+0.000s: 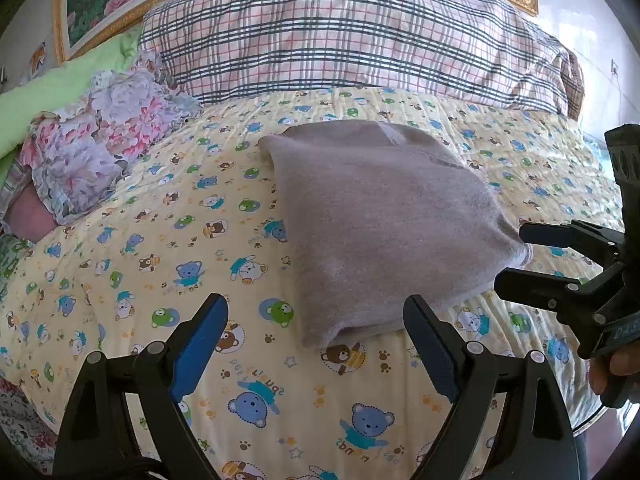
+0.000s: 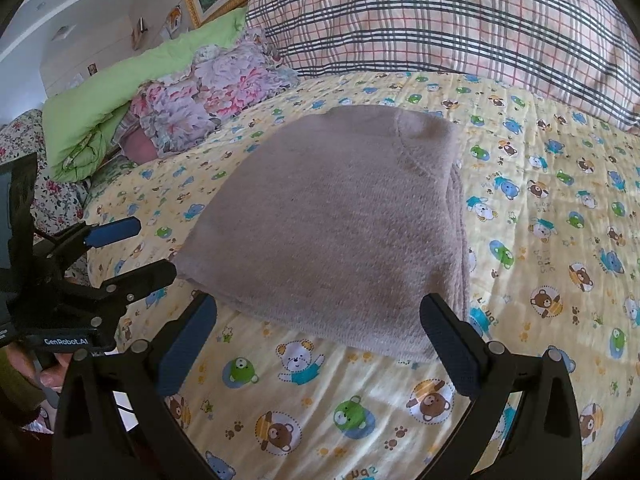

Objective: Fold small clothes

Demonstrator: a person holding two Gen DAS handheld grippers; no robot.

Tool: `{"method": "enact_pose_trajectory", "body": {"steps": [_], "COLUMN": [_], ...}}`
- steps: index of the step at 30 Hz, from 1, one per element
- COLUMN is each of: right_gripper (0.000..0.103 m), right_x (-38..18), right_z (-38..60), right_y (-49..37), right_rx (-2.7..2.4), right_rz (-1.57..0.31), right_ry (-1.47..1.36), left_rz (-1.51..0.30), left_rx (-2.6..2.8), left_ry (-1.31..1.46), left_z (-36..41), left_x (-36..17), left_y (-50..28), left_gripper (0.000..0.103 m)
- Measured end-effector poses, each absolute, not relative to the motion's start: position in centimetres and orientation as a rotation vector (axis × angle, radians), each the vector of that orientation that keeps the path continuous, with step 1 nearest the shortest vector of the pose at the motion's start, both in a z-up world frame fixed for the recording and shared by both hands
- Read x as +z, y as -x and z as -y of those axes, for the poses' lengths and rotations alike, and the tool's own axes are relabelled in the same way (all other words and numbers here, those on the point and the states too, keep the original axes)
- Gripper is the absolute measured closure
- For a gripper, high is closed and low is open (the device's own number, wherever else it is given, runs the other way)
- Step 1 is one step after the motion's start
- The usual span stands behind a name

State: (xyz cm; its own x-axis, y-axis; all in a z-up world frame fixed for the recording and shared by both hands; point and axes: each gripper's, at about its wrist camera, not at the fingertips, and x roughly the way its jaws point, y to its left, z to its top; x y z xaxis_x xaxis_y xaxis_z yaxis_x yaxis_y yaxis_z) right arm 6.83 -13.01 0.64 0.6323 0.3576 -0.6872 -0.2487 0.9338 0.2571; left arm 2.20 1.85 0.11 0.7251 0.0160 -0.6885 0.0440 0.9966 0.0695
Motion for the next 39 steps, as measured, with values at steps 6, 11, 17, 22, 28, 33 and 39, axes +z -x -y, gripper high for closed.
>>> {"method": "enact_pose_trajectory", "body": {"steps": [6, 11, 17, 22, 28, 33, 39], "right_gripper": [0.001, 0.001, 0.001, 0.001, 0.001, 0.001, 0.001], "right_x": [0.63, 0.62, 0.64, 0.7, 0.88, 1.05, 1.08], "right_z": [12.99, 12.93, 12.94, 12.7, 12.63, 12.54, 12.54], "right_y": [-6.99, -6.99, -7.07, -7.15, -7.23, -7.26, -7.29], "right_rx": [0.349, 0.348, 0.349, 0.349, 0.352, 0.353, 0.354], "right_rz": [-0.819, -0.819, -0.818, -0.816, -0.815, -0.813, -0.812], "right_ry": [-0.143, -0.143, -0.141, -0.141, -0.138, -0.137, -0.137], "left_rz": [-0.765, -0.764, -0.764, -0.762, -0.759, -0.756, -0.757], "left_rx": [-0.017, -0.016, -0.017, -0.02, -0.022, -0.027, -0.03], "left_ry": [-0.082, -0.081, -0.083, -0.084, -0.086, -0.089, -0.087], "left_z": [-1.83, -1.76, -1.67, -1.48, -1.54, -1.48, -1.55], "left_x": [0.08, 0.08, 0.12, 0.22, 0.37, 0.52, 0.58], "left_y": [-2.25, -2.21, -2.23, -2.22, -2.19, -2.26, -2.33], "left_gripper": [0.013, 0.013, 0.013, 0.013, 0.013, 0.013, 0.013]}}
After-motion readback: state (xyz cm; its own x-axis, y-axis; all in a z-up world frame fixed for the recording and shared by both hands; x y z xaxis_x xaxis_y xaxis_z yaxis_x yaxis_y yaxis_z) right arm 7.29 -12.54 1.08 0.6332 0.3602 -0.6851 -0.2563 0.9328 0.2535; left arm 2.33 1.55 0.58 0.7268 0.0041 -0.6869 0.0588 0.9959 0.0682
